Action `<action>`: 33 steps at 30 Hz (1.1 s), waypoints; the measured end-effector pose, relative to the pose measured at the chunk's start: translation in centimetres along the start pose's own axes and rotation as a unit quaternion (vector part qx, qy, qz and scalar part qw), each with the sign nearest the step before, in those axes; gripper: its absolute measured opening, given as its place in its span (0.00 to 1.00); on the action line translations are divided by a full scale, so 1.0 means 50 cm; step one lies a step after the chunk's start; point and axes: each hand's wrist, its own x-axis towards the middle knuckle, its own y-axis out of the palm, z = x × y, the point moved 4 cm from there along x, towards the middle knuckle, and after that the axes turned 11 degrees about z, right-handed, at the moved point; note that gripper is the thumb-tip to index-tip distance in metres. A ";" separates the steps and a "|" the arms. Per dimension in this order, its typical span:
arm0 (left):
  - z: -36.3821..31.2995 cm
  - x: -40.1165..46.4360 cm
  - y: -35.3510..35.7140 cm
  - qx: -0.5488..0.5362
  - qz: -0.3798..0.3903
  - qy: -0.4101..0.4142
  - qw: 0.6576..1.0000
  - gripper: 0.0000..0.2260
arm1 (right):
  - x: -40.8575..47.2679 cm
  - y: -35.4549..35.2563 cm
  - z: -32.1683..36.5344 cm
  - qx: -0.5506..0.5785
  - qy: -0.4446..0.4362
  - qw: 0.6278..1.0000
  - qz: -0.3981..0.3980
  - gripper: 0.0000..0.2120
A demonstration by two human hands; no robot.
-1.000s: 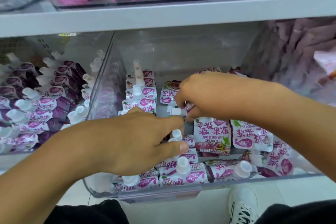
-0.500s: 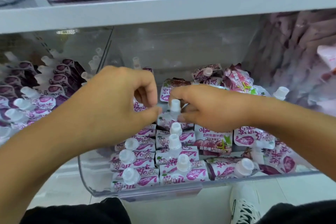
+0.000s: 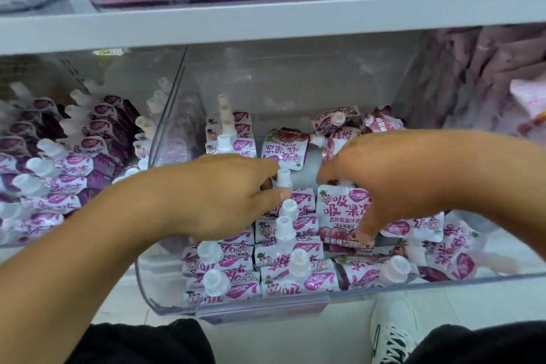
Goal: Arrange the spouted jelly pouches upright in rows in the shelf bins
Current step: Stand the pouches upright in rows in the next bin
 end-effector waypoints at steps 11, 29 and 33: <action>-0.004 0.000 -0.005 -0.060 -0.051 0.028 0.996 0.04 | -0.070 -0.084 -0.059 0.183 -0.080 0.935 -0.294 0.08; 0.015 -0.008 -0.026 -0.085 -0.158 -0.024 0.983 0.16 | 0.159 -0.089 -0.037 0.387 -0.121 0.895 -0.184 0.12; 0.004 -0.008 -0.019 -0.029 -0.071 -0.008 0.997 0.13 | 0.189 -0.087 -0.012 0.078 -0.093 0.987 -0.106 0.26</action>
